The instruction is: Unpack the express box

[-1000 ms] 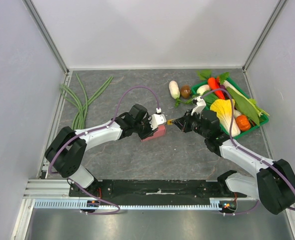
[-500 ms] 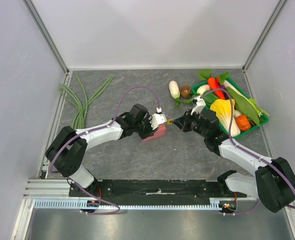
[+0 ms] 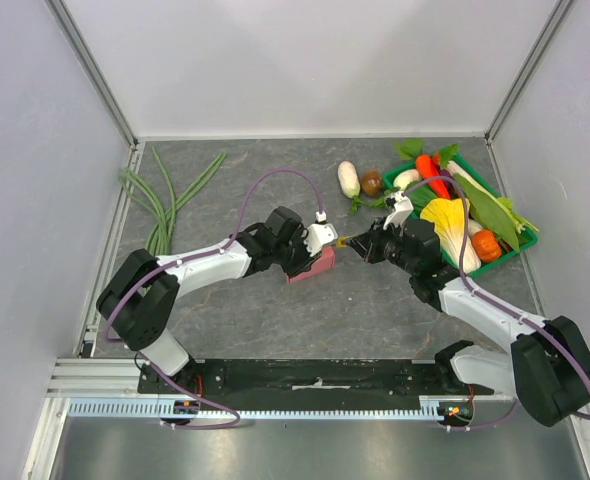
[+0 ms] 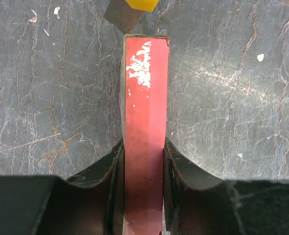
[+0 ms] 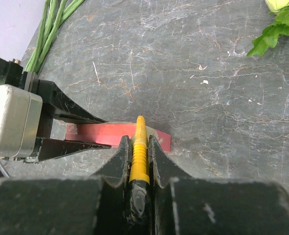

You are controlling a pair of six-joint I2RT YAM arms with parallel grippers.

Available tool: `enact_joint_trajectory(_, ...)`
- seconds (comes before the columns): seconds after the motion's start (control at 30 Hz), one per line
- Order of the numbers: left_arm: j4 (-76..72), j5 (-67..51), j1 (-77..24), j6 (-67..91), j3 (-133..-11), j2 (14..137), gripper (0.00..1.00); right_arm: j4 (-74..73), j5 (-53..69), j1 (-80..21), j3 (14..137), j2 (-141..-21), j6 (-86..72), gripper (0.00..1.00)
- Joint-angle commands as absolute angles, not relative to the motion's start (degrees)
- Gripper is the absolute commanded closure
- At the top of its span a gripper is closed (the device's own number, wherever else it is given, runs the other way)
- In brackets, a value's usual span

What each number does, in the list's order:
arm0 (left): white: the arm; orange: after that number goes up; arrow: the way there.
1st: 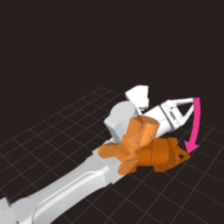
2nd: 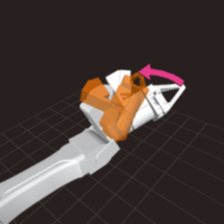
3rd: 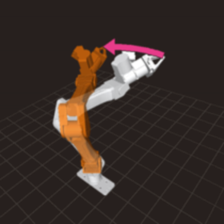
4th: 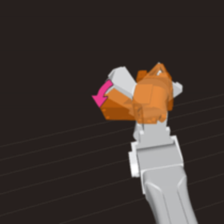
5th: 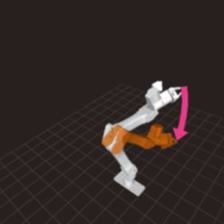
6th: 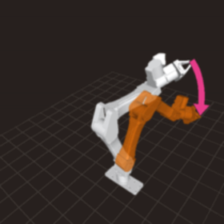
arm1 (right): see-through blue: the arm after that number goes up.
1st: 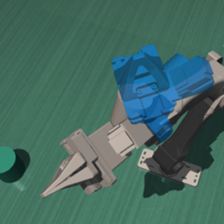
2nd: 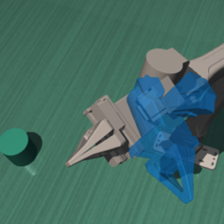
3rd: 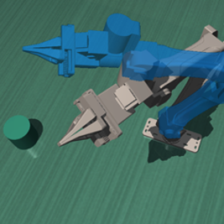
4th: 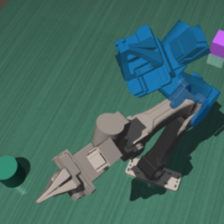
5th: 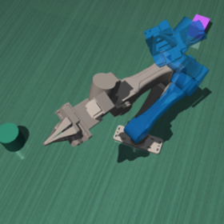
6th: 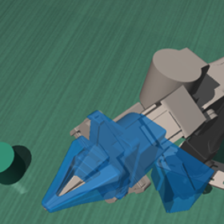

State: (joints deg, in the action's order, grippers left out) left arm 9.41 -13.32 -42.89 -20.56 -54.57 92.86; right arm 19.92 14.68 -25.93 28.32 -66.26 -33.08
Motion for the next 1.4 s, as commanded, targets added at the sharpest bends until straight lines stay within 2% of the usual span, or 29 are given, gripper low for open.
enact_joint_trajectory(0.0,14.59,-5.36,-42.1,-15.82,-53.96,96.76,0.91,14.59,21.36,-26.37,29.18,-64.86,-32.34,1.0)
enact_joint_trajectory(0.47,16.08,-4.3,-41.84,-14.06,-54.93,98.44,0.94,10.82,22.24,-26.46,27.16,-62.41,-31.64,1.0)
enact_joint_trajectory(0.57,16.0,-4.83,-41.92,-14.24,-54.93,98.09,0.93,8.8,19.79,-26.46,27.86,-60.74,-31.55,1.0)
enact_joint_trajectory(0.77,15.47,-8.96,-43.15,-16.78,-54.67,96.24,0.85,6.68,9.5,-26.46,30.4,-56.34,-31.99,1.0)
enact_joint_trajectory(1.07,14.33,-4.75,-46.41,-20.3,-52.91,95.54,0.87,13.26,5.19,-26.46,31.64,-58.1,-34.98,1.0)
enact_joint_trajectory(1.37,13.01,-3.16,-46.93,-21.8,-50.63,95.1,0.9,16.61,7.2,-26.37,31.82,-62.57,-36.3,1.0)
